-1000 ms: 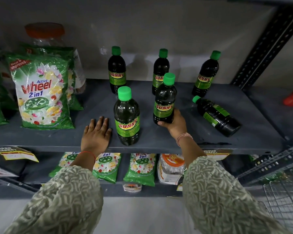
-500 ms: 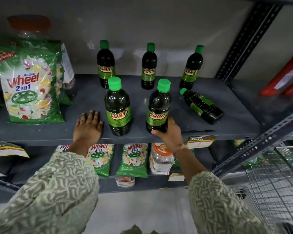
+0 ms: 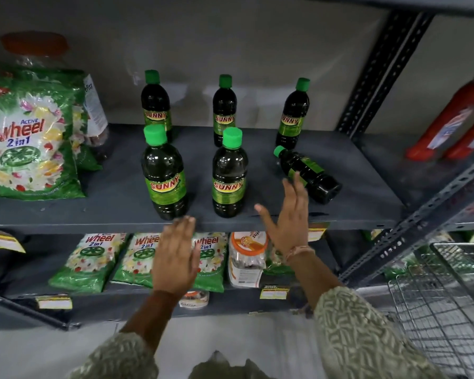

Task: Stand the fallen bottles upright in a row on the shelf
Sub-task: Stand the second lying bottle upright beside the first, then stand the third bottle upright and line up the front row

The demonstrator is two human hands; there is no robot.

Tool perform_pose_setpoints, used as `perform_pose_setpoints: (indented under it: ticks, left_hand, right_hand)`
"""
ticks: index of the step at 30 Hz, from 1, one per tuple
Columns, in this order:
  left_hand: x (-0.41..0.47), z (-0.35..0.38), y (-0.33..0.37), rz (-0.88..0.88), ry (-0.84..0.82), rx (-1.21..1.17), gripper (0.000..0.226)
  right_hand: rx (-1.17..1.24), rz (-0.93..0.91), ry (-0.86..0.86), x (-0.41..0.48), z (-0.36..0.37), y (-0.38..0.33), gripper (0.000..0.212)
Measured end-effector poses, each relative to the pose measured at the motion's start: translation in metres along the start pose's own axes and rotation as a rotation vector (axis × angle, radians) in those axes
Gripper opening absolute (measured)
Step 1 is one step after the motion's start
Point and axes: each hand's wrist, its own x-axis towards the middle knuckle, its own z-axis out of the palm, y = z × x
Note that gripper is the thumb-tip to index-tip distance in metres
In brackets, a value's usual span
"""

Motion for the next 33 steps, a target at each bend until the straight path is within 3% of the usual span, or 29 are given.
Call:
perform_pose_setpoints:
  ticks: [4,9,14,16,18,22,25,33]
  left_hand:
    - [0.017,0.017,0.041,0.063,-0.045,0.050,0.055]
    - [0.020,0.032,0.048,-0.138,-0.055,0.091,0.067]
    - [0.018,0.039,0.048,-0.208,-0.147,0.173,0.079]
    - [0.017,0.039,0.046,-0.198,-0.172,0.199,0.078]
    - [0.016,0.038,0.044,-0.188,-0.190,0.208,0.075]
    - [0.022,0.037,0.039,-0.170,-0.196,0.196,0.074]
    - [0.025,0.036,0.039,-0.160,-0.204,0.192,0.074]
    - [0.029,0.038,0.038,-0.144,-0.212,0.194,0.073]
  right_hand:
    - [-0.222,0.009,0.014,0.051,-0.030,0.031,0.075]
    - [-0.290,0.244,-0.301,0.095,-0.052,0.062,0.084]
    - [-0.347,0.391,-0.552,0.123,-0.055,0.080,0.091]
    - [-0.262,0.474,-0.581,0.125,-0.048,0.083,0.090]
    - [-0.118,0.541,-0.492,0.120,-0.041,0.084,0.083]
    - [0.067,0.519,-0.128,0.106,-0.028,0.072,0.077]
    - [0.281,0.474,0.060,0.094,-0.017,0.060,0.083]
    - [0.338,0.440,0.093,0.094,-0.004,0.054,0.089]
